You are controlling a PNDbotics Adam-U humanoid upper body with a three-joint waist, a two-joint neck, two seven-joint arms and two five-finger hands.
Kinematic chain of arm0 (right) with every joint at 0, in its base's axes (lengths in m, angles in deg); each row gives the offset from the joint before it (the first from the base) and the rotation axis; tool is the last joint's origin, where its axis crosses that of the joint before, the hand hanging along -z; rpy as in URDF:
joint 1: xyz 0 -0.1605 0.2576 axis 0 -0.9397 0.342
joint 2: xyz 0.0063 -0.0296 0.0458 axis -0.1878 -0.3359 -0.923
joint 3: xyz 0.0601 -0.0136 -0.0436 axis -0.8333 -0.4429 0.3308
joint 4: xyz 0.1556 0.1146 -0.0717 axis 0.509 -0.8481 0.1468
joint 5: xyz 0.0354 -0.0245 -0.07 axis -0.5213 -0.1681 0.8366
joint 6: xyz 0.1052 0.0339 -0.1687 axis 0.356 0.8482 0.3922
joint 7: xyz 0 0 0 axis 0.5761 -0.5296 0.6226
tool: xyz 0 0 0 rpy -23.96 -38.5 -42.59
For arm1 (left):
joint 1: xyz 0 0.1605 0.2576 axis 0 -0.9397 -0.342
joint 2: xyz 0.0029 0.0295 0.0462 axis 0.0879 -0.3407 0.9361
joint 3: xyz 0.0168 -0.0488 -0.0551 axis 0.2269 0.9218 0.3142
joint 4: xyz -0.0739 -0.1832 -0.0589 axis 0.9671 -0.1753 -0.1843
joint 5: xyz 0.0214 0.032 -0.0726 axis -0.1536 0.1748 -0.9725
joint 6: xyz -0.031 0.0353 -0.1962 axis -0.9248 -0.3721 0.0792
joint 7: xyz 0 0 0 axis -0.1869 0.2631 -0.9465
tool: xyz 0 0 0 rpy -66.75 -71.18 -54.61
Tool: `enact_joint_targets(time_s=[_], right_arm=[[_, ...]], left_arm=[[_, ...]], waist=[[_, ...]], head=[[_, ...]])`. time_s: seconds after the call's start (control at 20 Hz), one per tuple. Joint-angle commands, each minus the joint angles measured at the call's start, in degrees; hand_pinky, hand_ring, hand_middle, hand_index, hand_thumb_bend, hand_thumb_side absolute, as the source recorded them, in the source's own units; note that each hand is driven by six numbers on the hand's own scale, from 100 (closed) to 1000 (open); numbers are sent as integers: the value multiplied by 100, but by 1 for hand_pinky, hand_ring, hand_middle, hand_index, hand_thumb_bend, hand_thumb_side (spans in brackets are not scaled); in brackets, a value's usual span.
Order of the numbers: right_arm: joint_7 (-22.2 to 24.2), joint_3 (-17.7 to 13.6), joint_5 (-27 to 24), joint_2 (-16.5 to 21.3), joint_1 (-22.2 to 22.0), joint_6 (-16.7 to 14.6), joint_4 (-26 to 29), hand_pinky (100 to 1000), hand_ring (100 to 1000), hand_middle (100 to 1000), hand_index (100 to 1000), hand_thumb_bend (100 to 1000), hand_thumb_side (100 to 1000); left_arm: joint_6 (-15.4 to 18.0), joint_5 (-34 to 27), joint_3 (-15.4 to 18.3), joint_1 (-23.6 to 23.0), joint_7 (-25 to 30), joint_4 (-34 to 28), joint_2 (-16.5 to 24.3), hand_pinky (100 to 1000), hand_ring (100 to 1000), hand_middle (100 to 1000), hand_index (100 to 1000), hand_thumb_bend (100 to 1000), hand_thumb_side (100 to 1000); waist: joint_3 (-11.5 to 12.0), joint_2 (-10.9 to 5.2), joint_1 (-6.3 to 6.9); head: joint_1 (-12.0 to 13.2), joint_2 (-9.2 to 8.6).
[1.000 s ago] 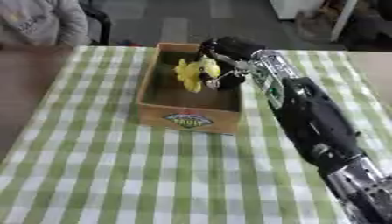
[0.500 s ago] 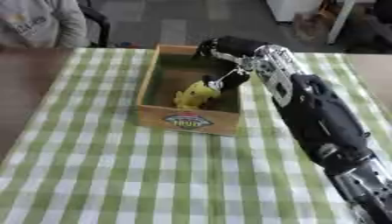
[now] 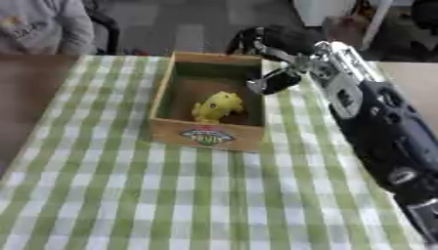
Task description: Pick up objects on the table and place them in the box.
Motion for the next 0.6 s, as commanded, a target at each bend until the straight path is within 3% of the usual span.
enact_joint_targets(time_s=[0.05, 0.3, 0.6], right_arm=[[-227, -222, -274, 505, -148, 107, 578, 614, 733, 798, 851, 100, 204], [-473, -489, -410, 831, -716, 337, 1093, 612, 733, 796, 853, 100, 197], [-587, -697, -386, 924, -1144, 533, 1188, 601, 724, 790, 850, 100, 188]], left_arm=[[16, 20, 71, 31, -39, -98, 140, 502, 525, 497, 606, 211, 556], [22, 33, 92, 7, -62, -89, 142, 502, 525, 497, 606, 211, 558], [22, 31, 96, 0, -73, -79, 132, 502, 525, 497, 606, 211, 560]], waist=[[-40, -106, -6], [-133, -94, 2], [-211, -63, 25]], head=[[90, -70], [161, -71], [199, -57]])
